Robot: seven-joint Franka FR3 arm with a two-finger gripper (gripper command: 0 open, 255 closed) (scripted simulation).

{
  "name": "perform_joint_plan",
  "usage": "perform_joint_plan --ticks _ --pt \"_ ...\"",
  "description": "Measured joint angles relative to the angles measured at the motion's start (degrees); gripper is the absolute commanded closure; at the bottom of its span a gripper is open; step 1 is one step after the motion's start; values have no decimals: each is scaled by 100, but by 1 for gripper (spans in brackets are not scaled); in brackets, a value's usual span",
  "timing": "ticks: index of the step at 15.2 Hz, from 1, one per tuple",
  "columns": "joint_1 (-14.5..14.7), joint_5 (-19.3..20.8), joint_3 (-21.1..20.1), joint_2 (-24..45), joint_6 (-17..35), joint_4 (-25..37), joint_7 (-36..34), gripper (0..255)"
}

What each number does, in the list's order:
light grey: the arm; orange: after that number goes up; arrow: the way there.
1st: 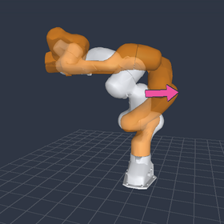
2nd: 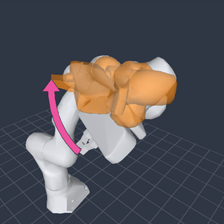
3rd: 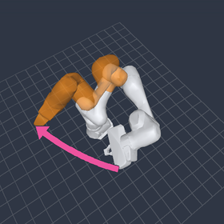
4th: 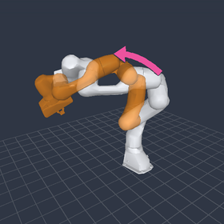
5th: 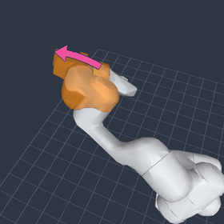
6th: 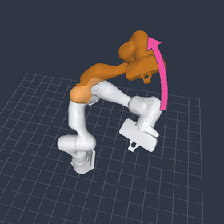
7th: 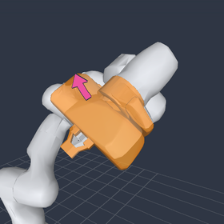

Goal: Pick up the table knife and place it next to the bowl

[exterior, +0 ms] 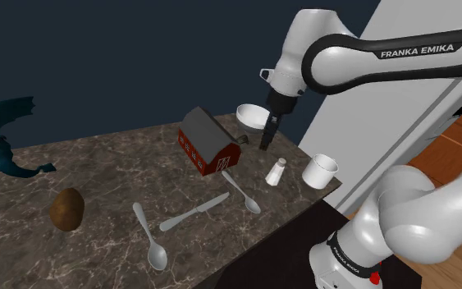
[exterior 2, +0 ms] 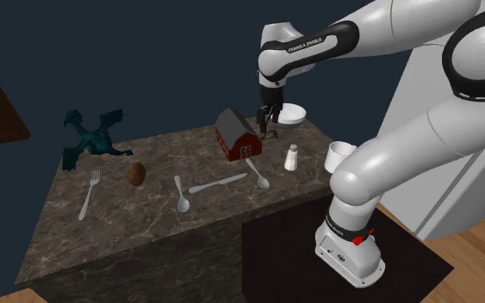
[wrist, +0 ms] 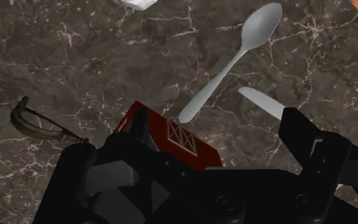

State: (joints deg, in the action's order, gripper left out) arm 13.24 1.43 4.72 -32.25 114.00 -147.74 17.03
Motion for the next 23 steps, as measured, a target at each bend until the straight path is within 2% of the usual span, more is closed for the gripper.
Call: perform_joint_plan --ticks 10,18,20,23 --pt "1132 -563 16 1260 2111 -346 1858 0" --pt "2141 -1428 -99 2249 3534 -426 3602 0" --pt "2308 -1657 -113 2490 3805 -408 3995 0" --pt "2424 -1897 -145 2835 4143 -389 4210 0"
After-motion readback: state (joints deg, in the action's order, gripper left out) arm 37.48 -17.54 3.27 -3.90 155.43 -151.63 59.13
